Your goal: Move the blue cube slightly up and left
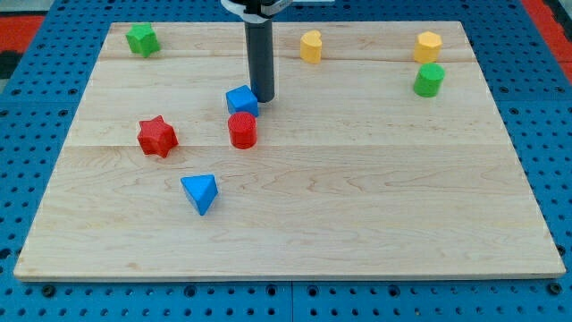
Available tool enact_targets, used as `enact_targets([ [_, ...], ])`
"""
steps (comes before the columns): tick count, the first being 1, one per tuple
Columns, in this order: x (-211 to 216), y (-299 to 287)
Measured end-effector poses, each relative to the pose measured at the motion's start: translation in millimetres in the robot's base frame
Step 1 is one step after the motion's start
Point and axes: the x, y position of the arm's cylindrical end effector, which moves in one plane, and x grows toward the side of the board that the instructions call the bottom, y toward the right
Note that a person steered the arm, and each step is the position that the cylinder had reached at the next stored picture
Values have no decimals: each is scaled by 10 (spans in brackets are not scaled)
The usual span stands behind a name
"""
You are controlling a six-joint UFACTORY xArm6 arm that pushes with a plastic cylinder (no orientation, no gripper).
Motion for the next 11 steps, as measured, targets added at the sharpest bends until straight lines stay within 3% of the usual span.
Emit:
enact_targets([
  [1,106,113],
  [3,387,-344],
  [5,71,-177],
  [7,-551,-516],
  [8,-551,-993],
  [9,-480,-1068],
  [11,-471,-524],
])
